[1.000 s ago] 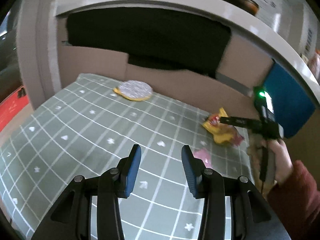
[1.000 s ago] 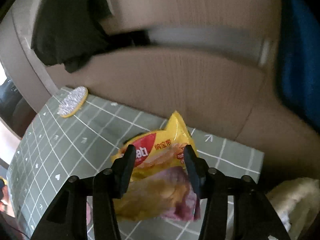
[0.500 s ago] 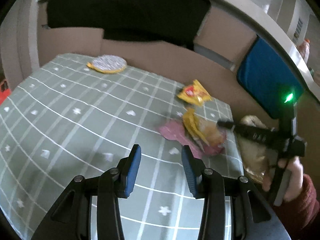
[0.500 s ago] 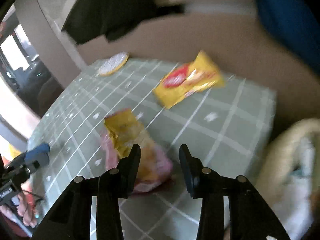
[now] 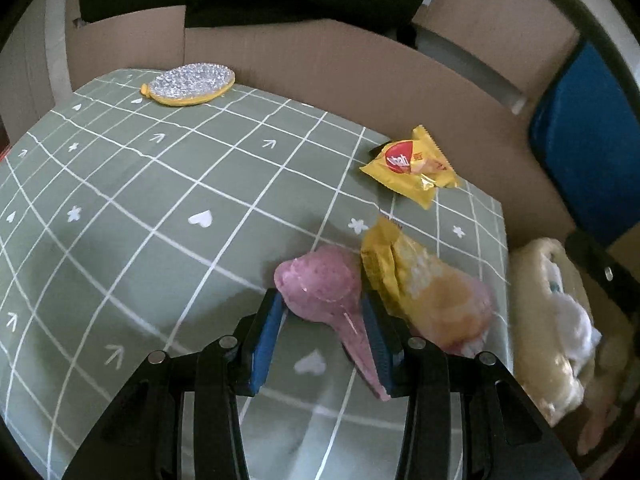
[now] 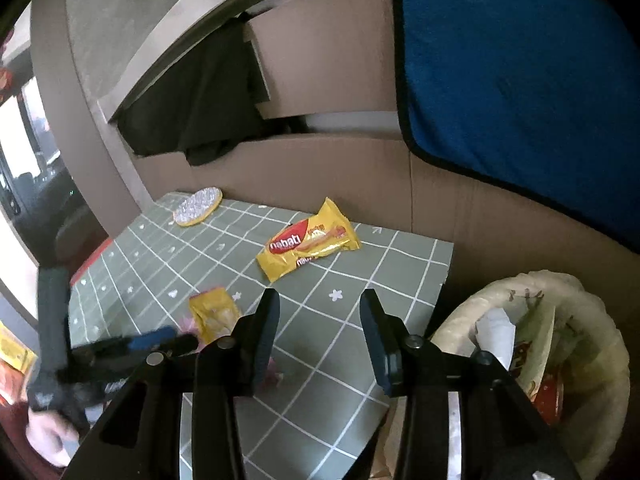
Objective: Collect trash
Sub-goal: 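Grasp the yellow snack bag with the right tool while the left tool grasps the pink spoon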
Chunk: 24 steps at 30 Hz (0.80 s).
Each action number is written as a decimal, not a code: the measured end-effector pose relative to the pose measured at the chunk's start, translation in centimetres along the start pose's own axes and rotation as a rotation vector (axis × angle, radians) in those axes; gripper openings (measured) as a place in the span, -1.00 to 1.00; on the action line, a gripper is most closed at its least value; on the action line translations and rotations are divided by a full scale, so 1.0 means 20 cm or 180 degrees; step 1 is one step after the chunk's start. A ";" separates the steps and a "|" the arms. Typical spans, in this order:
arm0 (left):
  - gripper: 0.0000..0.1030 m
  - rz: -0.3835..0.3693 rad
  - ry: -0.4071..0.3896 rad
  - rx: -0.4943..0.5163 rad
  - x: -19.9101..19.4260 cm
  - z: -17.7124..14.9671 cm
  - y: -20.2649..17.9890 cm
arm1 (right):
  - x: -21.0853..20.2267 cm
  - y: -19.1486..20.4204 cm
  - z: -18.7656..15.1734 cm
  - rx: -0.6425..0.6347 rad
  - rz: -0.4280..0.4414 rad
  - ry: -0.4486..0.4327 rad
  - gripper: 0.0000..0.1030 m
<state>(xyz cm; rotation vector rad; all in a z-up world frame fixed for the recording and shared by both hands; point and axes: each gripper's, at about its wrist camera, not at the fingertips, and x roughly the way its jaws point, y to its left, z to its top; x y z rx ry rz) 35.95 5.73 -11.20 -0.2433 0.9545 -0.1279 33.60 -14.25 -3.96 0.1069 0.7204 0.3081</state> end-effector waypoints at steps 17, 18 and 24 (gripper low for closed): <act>-0.24 0.0168 -0.0035 0.0373 -0.24 -0.16 0.37 | 0.25 0.42 -0.16 -0.1105 0.0326 0.0446 -0.13; -0.24 0.0065 -0.0019 0.0364 -0.26 -0.18 0.40 | 0.27 0.45 -0.16 -0.1228 0.0257 0.0437 -0.13; -0.22 -0.0097 -0.0140 0.0512 -0.36 -0.25 0.41 | 0.48 0.53 -0.17 -0.1532 -0.0044 0.0537 -0.08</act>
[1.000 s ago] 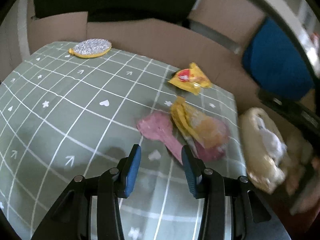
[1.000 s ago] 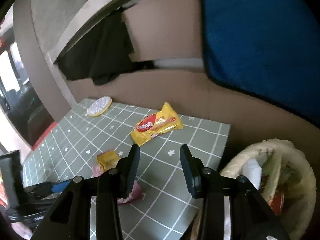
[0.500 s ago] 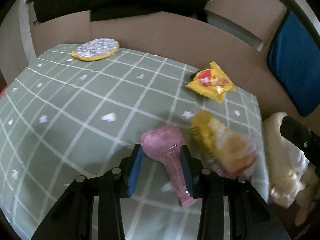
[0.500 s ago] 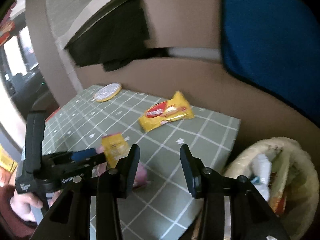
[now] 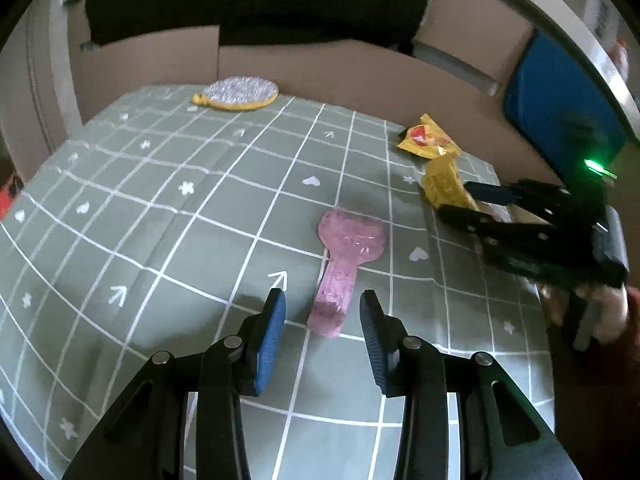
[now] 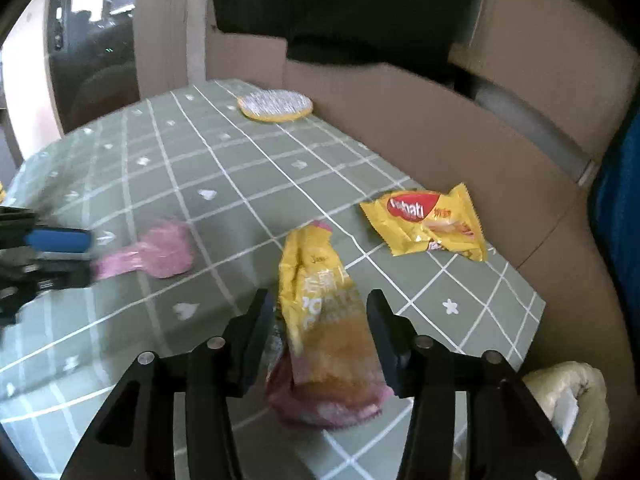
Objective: Collect trash
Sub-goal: 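Grasp the yellow snack bag with the right tool while the left tool grasps the pink spoon, then carry the snack bag and pink spoon over the trash bin with both tools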
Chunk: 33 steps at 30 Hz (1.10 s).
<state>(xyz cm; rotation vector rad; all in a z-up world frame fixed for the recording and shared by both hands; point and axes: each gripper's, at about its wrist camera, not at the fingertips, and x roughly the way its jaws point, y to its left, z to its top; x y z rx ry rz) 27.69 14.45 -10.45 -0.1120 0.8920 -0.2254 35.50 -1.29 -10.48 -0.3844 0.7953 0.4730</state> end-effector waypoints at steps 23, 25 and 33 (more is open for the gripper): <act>-0.21 0.0028 0.0051 0.0298 0.17 0.18 -0.15 | -0.36 -0.19 -0.20 0.1050 0.0597 -0.0311 -0.68; -0.21 0.0094 0.0041 0.0265 0.19 0.19 -0.15 | -0.37 -0.19 -0.22 0.1040 0.0587 -0.0318 -0.68; -0.21 0.0251 0.0165 0.0251 0.29 0.21 -0.16 | -0.36 -0.13 -0.25 0.0915 0.0519 -0.0294 -0.68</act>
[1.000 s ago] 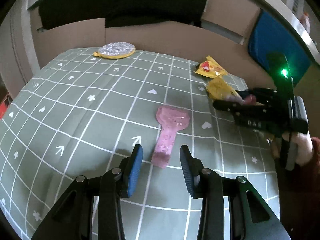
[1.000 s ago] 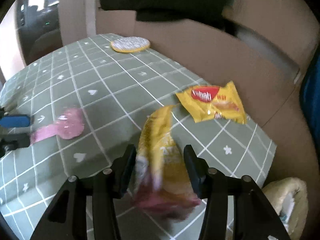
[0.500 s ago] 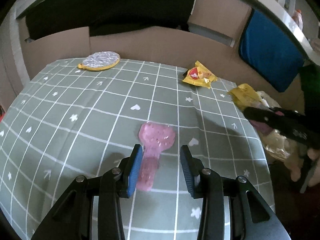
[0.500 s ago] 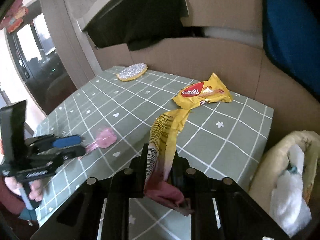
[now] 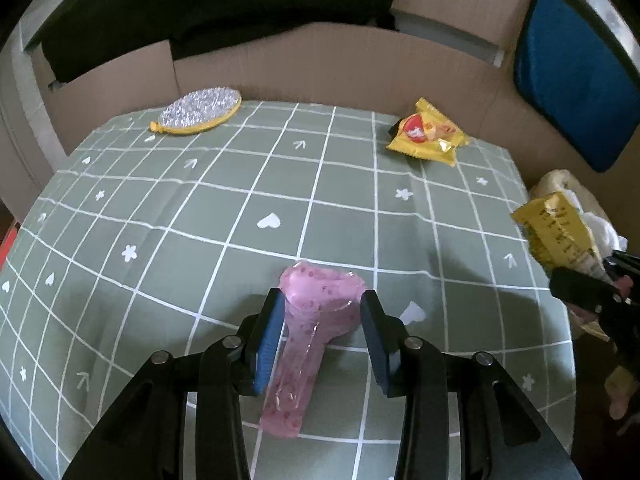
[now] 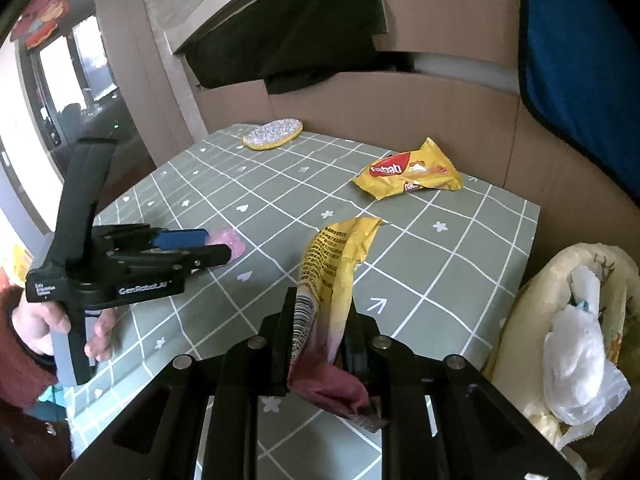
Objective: Collect trash
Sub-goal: 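Carry the snack bag and pink spoon over the trash bin with both tools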
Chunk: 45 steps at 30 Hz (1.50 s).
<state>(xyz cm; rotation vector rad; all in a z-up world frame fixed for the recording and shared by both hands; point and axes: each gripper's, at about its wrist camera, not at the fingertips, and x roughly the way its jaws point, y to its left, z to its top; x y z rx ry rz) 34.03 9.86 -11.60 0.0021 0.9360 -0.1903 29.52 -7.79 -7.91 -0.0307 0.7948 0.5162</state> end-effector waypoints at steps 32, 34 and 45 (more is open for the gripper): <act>-0.28 -0.0739 -0.0893 0.0232 -0.54 0.12 -0.73 | -0.74 -0.32 -0.01 0.0320 -0.0783 -0.0898 -0.68; -0.28 -0.0785 -0.0888 0.0305 -0.54 0.12 -0.82 | -0.79 -0.36 -0.04 0.0377 -0.0866 -0.0920 -0.68; -0.28 -0.0994 -0.0891 0.0514 -0.46 0.13 -1.15 | -0.95 -0.61 -0.19 0.0689 -0.1188 -0.0958 -0.68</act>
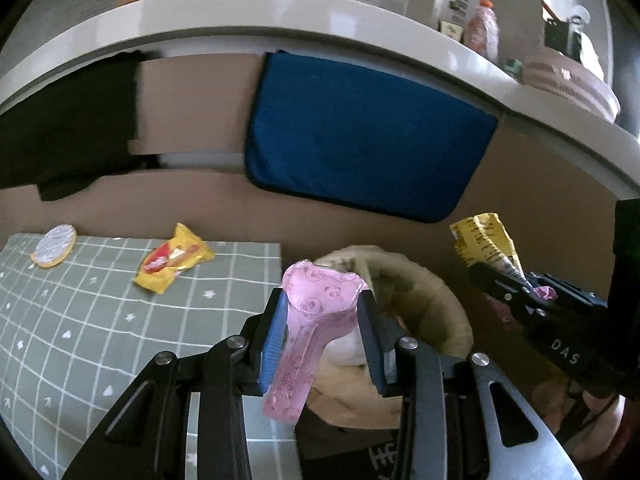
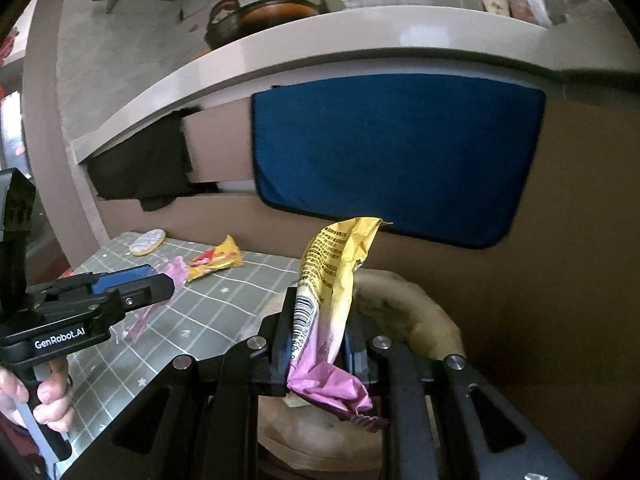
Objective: Collect trash
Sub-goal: 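Carry the snack bag and pink spoon over the trash bin with both tools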
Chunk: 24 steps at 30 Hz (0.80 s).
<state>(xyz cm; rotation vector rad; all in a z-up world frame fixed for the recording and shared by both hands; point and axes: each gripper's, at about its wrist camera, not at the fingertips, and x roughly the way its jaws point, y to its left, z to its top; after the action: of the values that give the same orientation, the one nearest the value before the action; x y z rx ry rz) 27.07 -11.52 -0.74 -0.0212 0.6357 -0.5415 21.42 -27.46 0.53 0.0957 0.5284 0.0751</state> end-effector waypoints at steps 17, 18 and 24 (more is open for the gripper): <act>-0.28 -0.0265 0.0549 -0.0264 0.41 -0.06 0.03 | 0.10 -0.14 -0.08 0.0230 -0.0077 0.0132 -0.67; -0.28 -0.0337 0.0641 -0.0316 0.48 -0.07 0.02 | 0.11 -0.15 -0.08 0.0251 -0.0083 0.0134 -0.67; -0.29 -0.0473 0.0872 -0.0394 0.71 -0.13 -0.01 | 0.16 -0.20 -0.06 0.0297 -0.0190 0.0178 -0.67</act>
<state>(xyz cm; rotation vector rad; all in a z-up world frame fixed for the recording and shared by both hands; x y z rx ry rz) 34.97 -18.19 -10.80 -0.1132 0.9399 -0.6540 23.72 -31.08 -2.45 0.1691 0.5905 -0.0052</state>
